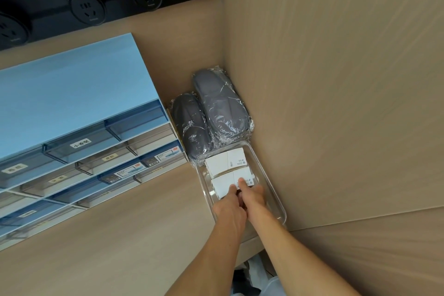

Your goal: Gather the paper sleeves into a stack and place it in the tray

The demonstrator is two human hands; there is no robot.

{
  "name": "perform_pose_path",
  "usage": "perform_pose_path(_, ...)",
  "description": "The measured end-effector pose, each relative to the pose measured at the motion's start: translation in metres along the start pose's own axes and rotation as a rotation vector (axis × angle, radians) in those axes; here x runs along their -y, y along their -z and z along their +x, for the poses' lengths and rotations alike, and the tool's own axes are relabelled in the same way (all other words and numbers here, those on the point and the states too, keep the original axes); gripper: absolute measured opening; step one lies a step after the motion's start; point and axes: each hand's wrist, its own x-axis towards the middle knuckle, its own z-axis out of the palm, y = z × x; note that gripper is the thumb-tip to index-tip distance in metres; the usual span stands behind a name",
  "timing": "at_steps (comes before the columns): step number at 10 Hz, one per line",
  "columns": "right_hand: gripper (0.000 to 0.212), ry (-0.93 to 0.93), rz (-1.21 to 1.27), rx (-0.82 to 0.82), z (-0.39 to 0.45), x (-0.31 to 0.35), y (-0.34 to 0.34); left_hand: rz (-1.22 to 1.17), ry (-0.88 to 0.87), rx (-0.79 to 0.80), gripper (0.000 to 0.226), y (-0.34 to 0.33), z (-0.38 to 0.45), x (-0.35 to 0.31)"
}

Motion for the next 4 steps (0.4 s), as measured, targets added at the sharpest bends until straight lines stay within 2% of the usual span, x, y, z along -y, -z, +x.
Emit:
perform_pose_path(2, 0.039, 0.083, -0.02, 0.023, -0.013, 0.0, 0.004, -0.033, -0.023, 0.055, 0.027, 0.004, -0.005, 0.003)
perform_pose_path(4, 0.041, 0.096, 0.03, 0.013, -0.038, 0.001, 0.013, -0.046, 0.019, 0.263, 0.033, 0.028, -0.026, -0.002)
